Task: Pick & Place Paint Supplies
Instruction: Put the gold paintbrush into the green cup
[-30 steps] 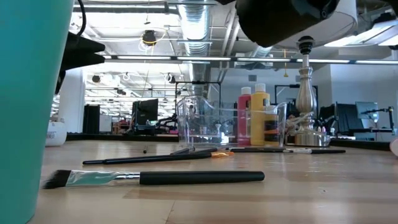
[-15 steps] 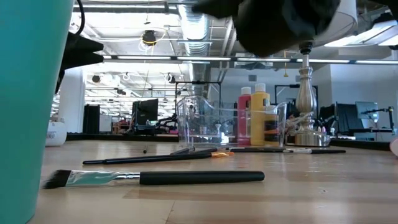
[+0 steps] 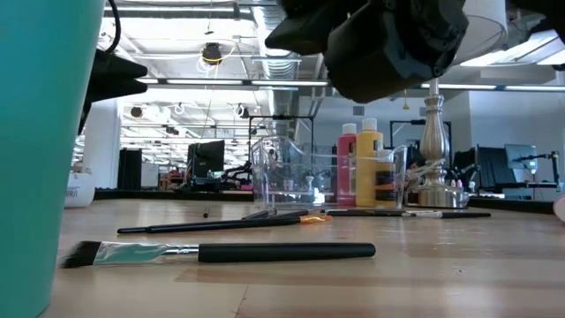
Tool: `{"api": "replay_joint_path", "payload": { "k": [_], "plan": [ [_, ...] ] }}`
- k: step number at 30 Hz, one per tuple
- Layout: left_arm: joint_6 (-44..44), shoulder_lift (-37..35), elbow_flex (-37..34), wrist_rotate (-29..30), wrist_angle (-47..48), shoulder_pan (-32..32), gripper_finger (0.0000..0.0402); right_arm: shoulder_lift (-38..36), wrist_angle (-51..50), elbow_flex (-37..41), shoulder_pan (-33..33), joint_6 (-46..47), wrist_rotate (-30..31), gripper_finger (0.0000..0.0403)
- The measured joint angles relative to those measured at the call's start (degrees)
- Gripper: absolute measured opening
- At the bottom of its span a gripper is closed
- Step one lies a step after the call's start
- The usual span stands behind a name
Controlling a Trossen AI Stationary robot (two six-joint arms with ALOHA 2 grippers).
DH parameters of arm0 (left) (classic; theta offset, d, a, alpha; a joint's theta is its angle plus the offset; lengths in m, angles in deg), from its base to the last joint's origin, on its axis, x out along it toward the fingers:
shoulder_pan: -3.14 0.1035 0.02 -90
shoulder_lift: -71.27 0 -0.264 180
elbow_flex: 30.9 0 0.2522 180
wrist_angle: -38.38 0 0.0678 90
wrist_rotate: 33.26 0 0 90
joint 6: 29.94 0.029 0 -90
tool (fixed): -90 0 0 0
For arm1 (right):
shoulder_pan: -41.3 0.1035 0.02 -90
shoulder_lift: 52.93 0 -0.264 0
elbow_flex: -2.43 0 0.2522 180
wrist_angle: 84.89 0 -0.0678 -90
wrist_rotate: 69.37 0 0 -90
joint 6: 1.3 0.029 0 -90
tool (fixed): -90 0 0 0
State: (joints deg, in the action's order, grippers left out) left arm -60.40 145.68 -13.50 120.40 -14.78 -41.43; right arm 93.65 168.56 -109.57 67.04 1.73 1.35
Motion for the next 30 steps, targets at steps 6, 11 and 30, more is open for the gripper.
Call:
{"api": "replay_joint_path", "payload": {
  "k": [6, 11, 30],
  "plan": [
    [0.00, 0.02, 0.00, 0.24, -0.02, 0.00, 0.0001, 0.00, -0.25, 0.00, 0.01, 0.01, -0.05, 0.0029],
    [0.00, 0.01, 0.00, 0.26, -0.04, 0.00, 0.0001, 0.00, -0.23, 0.00, -0.05, 0.02, -0.03, 0.0047],
    [-0.04, 0.00, 0.00, 0.18, -0.06, 0.00, 0.0001, 0.00, -0.38, 0.00, -0.43, 1.55, 0.21, 0.0057]
  ]
}}
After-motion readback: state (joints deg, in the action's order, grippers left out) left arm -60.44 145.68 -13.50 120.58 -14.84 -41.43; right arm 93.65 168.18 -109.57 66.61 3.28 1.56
